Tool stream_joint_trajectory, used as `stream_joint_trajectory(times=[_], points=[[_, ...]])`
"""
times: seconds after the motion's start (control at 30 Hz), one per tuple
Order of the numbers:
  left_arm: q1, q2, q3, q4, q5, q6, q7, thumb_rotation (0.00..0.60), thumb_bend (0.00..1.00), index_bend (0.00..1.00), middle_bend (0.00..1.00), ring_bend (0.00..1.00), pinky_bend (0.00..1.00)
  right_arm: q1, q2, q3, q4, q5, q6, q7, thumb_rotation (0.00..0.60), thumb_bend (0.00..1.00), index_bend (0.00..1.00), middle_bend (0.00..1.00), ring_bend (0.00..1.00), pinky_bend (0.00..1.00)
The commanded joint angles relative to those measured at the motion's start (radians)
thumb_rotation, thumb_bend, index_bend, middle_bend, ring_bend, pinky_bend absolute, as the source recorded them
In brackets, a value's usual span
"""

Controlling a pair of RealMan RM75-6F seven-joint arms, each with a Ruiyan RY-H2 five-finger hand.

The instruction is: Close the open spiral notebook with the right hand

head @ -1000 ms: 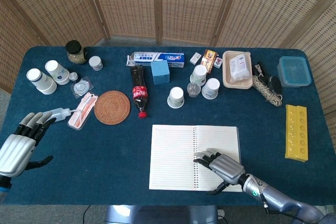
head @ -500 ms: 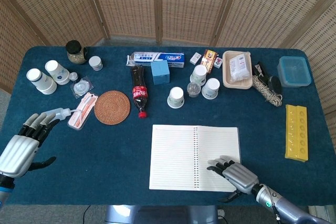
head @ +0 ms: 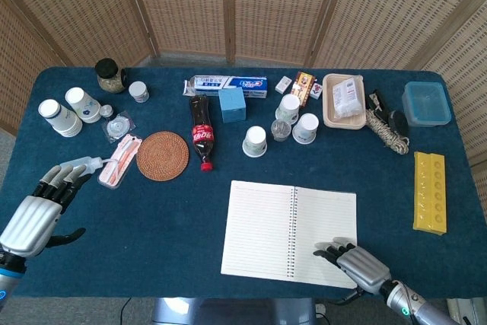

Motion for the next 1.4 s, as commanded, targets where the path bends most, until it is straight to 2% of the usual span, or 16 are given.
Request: stream_joint_trajectory(times=[0.03,0.13,0.37,0.6,0.77,0.93,1.13,1.4], points=[[-0.001,-0.001,0.0,0.001,0.0,-0.001,0.0,0.6,0.0,0.0,0.0,0.0,0.0,-0.009,0.008,-0.009,-0.002,-0.002,0.007,-0.005,0.319,0.2,0.12,0.14,0.2,0.13],[-0.002,-0.002,0.0,0.002,-0.001,-0.001,-0.002,0.6,0.0,0.0,0.0,0.0,0.0,-0.017,0.018,-0.019,-0.005,-0.001,0.012,-0.007,0.316,0.2,0.12,0.14,0.21,0.18],[-0.002,-0.005,0.002,0.008,0.001,0.001,-0.01,0.6,0.0,0.0,0.0,0.0,0.0,-0.041,0.03,-0.023,-0.01,-0.011,0.059,-0.011,0.308,0.2,0.13,0.15,0.23,0.18],[0.003,-0.001,0.003,0.01,0.003,0.012,-0.016,0.6,0.0,0.0,0.0,0.0,0.0,-0.045,0.018,0.023,-0.009,-0.037,0.138,-0.005,0.293,0.2,0.13,0.15,0.2,0.15],[0.006,-0.001,0.005,0.012,0.003,0.017,-0.019,0.6,0.0,0.0,0.0,0.0,0.0,-0.018,-0.003,0.061,-0.016,-0.02,0.116,-0.004,0.291,0.2,0.13,0.14,0.14,0.12],[0.011,0.004,0.004,0.013,-0.002,0.025,-0.022,0.6,0.0,0.0,0.0,0.0,0.0,0.013,-0.039,0.082,-0.004,0.013,0.049,0.0,0.289,0.2,0.13,0.13,0.12,0.1],[0.015,0.009,0.005,0.013,-0.003,0.03,-0.024,0.6,0.0,0.0,0.0,0.0,0.0,0.016,-0.046,0.068,0.002,0.017,0.027,-0.004,0.291,0.21,0.13,0.16,0.19,0.12],[0.013,0.0,0.006,0.016,0.003,0.027,-0.025,0.6,0.0,0.0,0.0,0.0,0.0,-0.021,-0.025,0.026,0.01,-0.001,0.066,-0.003,0.29,0.21,0.14,0.19,0.21,0.12]])
